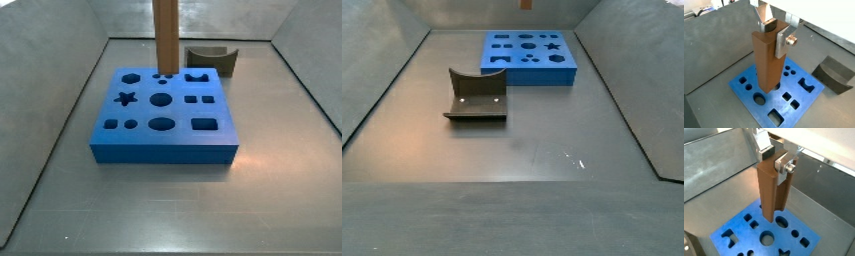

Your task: Insert the arch object.

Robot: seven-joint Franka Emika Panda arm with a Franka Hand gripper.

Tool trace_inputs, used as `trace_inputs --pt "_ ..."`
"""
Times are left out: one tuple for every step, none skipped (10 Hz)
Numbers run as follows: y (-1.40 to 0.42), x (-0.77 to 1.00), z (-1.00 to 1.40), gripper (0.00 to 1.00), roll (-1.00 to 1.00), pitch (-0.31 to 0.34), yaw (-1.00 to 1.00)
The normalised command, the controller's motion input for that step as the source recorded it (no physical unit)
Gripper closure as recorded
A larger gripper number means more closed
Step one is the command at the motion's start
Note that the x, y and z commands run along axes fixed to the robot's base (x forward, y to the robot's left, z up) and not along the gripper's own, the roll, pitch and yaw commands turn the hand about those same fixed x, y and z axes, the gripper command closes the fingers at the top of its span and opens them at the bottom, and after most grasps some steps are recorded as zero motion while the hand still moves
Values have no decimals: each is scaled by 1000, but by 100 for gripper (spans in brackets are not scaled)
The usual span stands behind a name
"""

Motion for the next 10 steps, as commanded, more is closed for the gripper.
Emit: trace_inputs --pt "331 606 -51 100 0 0 -643" --pt "363 663 -71 100 0 0 -583" --pt "386 671 -123 100 0 0 -540" --pt "394 666 -169 100 21 4 -520" --pt "380 594 -211 100 151 36 -469" --pt "346 411 -226 100 287 66 -411" --pt "309 331 -211 100 341 83 -389" --pt "303 326 -177 100 320 64 -414" --pt "266 317 -31 100 233 0 -543" --pt "266 420 -146 100 119 0 -671"
